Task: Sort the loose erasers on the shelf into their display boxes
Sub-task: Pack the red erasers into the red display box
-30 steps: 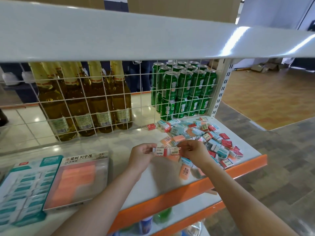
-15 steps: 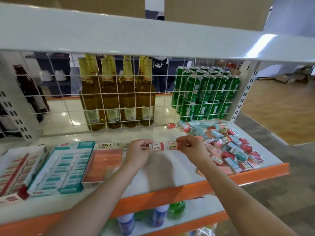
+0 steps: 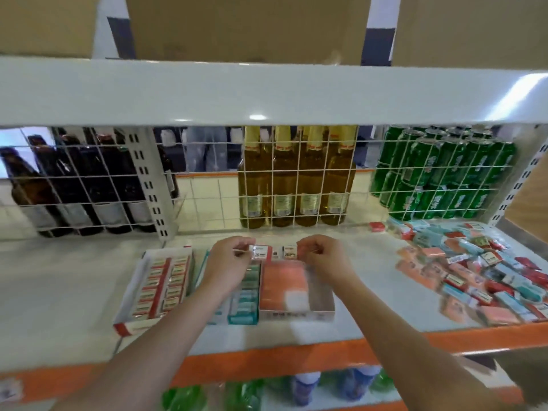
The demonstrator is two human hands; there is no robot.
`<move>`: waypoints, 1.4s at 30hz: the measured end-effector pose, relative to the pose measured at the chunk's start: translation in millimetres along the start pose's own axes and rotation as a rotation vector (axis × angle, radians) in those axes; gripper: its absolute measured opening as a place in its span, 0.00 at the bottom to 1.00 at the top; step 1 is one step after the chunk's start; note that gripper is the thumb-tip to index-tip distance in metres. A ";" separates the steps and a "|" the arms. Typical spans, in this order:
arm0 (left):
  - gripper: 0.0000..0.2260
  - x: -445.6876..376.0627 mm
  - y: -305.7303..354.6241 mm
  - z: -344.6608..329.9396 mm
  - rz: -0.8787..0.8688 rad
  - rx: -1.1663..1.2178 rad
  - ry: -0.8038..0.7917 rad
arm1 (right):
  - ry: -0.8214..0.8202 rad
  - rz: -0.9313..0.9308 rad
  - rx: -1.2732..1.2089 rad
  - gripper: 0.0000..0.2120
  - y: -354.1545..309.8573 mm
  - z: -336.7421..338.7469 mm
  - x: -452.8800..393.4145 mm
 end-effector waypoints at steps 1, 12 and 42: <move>0.11 -1.0 -6.1 12.4 0.006 -0.011 0.001 | -0.023 0.006 -0.001 0.07 -8.0 -12.5 0.7; 0.10 -0.5 -73.9 133.7 0.092 -0.076 0.089 | -0.223 0.096 0.099 0.04 -76.6 -135.0 18.2; 0.11 14.2 -98.1 166.3 -0.075 -0.347 -0.206 | -0.339 0.307 0.574 0.14 -138.2 -187.1 62.9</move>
Point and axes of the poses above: each hand's wrist, its own x-axis away from the middle knuckle, its own z-axis out of the back of the hand, y = z × x, the point moved 8 cm from there along -x, towards the middle knuckle, and after that the axes turned 13 degrees about x, right-handed, at the moved point
